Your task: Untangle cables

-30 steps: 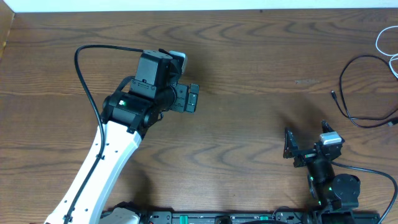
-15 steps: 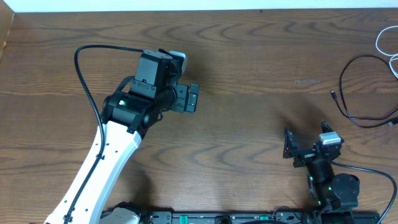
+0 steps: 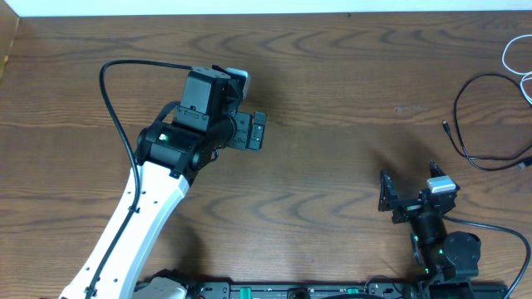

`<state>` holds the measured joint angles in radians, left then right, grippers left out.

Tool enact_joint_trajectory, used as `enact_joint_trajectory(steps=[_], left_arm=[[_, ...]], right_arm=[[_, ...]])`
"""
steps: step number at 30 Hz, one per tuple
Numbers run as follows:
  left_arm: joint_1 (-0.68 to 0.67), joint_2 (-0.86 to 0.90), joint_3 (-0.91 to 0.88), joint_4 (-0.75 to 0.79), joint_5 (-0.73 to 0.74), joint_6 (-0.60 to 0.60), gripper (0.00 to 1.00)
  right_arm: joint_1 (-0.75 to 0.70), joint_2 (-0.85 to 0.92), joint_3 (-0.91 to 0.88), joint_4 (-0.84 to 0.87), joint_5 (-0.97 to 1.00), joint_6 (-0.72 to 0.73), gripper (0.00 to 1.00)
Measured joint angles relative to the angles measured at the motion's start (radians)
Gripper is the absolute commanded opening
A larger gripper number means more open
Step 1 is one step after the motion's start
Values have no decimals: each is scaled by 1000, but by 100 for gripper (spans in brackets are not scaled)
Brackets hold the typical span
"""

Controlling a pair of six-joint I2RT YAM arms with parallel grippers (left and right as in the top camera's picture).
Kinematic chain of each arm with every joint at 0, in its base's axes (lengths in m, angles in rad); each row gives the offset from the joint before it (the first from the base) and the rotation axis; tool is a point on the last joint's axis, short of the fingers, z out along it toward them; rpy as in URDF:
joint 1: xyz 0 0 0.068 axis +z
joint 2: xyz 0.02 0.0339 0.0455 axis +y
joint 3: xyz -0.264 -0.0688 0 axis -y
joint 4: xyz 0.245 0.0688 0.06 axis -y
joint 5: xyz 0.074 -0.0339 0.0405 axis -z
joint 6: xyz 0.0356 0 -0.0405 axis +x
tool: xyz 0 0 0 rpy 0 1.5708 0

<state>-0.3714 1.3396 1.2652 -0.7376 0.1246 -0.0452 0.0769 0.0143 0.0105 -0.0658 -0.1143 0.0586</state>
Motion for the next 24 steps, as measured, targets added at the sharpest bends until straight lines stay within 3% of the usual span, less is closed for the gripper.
enact_joint_trajectory(steps=[11, 15, 24], left_arm=[[3, -13, 0, -73, -83, 24, 98], [41, -100, -6, -67, -90, 27, 98], [251, -481, -268, 240, -39, 27, 98]], right_arm=[[0, 0, 0, 0, 0, 0, 99], [0, 0, 0, 0, 0, 0, 99], [0, -3, 0, 0, 0, 0, 99]])
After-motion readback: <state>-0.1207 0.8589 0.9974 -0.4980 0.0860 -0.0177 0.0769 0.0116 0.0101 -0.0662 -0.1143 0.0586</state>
